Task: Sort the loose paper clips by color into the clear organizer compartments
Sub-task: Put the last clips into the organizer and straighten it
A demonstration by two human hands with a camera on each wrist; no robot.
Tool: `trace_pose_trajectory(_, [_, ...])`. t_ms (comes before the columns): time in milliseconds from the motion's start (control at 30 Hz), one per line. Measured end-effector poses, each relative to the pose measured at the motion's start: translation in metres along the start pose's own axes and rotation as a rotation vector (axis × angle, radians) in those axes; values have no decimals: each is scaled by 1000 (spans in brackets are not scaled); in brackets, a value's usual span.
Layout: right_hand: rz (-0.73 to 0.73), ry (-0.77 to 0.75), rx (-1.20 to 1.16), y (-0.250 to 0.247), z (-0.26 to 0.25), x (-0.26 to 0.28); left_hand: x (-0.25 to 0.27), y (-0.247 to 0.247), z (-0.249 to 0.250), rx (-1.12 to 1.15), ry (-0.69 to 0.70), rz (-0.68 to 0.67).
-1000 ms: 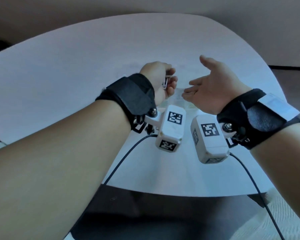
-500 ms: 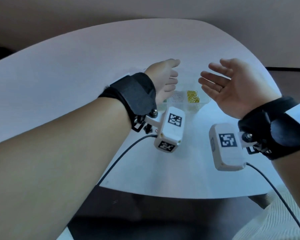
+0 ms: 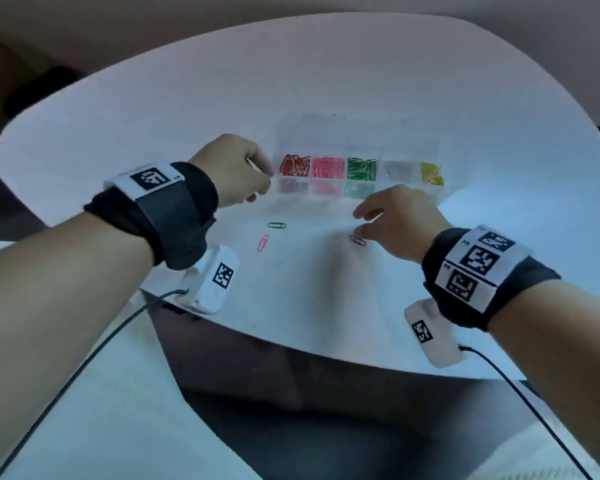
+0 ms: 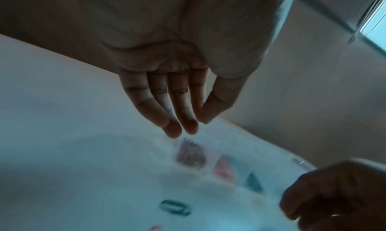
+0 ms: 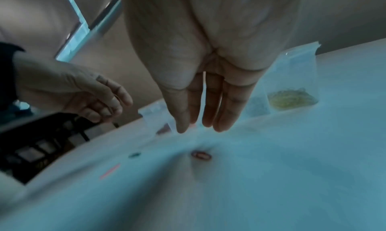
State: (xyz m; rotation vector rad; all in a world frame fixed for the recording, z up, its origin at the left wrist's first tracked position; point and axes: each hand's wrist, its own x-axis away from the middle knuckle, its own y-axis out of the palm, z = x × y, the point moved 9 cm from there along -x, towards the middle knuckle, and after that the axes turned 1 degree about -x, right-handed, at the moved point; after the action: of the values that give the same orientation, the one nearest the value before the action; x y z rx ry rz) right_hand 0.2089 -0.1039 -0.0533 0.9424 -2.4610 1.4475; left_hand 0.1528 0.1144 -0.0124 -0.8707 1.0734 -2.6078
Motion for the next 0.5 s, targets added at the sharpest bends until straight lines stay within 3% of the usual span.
trace_pose_trajectory(133, [28,-5,135,16,9,-2,-1,9,-47,-154,-87,-21])
trace_pose_trajectory(267, [91,71,77,10,20,-1,-3,18,-56,-220,-81,-16])
trace_pose_trajectory(500, [-25,163,75,15,32,-1,2,50,-51,-325,-41,-52])
